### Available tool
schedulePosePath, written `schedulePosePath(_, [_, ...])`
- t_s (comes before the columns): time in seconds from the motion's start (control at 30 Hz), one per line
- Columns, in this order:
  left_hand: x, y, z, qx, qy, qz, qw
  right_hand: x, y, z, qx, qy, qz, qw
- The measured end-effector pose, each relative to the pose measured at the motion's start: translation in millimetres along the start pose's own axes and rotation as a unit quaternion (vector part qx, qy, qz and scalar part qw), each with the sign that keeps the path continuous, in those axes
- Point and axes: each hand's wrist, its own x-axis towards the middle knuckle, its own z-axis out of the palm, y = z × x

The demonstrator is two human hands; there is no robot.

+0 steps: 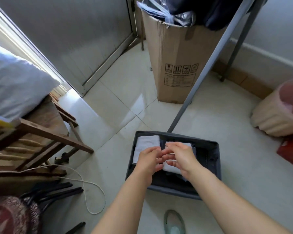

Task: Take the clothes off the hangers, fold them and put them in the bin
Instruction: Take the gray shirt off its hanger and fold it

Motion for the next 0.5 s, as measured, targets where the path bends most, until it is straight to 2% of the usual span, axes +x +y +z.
schedulePosePath(0.23, [-154.7, 37.0, 17.8, -0.05, -0.049, 0.056, 0.996, -168.5, -46.5, -25.6, 0.065, -0.004, -0.069, 0.996])
schedulePosePath(0.5, [-323.6, 52.6, 61.6, -0.061, -0.143, 0.111, 0.982, -348.6, -77.5, -85.2, 0.077, 0.055, -0.155, 0.983])
